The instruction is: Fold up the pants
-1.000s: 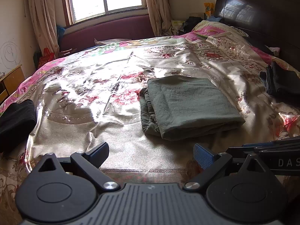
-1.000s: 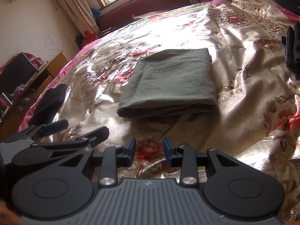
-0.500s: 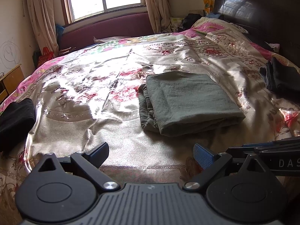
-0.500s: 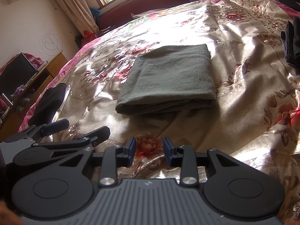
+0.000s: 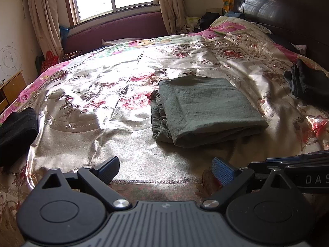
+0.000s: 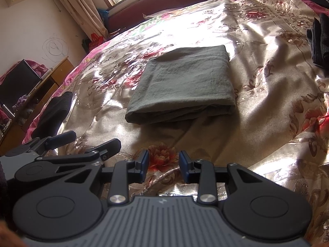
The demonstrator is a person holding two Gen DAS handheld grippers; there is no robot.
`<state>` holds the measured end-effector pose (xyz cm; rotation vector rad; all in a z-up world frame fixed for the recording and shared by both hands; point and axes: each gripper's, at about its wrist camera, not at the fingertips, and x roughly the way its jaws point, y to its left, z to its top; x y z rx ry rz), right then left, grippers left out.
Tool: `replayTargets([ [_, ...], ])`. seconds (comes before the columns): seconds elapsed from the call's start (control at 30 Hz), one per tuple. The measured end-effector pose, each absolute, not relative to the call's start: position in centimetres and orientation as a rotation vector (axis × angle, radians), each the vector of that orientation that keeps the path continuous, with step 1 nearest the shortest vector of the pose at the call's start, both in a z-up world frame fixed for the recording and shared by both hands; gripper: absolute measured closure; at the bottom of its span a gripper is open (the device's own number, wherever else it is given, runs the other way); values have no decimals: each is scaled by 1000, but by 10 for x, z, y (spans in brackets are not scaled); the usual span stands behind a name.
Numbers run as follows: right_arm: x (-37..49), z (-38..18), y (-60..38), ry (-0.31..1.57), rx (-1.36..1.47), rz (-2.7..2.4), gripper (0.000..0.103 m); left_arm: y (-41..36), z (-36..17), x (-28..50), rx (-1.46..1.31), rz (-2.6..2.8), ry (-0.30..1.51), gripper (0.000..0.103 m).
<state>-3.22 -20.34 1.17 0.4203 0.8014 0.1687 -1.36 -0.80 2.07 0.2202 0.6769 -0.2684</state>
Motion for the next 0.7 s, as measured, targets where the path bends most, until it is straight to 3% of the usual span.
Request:
replayTargets([
  [0.7, -33, 12, -205, 799, 424, 168, 69, -8, 21, -14, 217, -268, 678, 0],
])
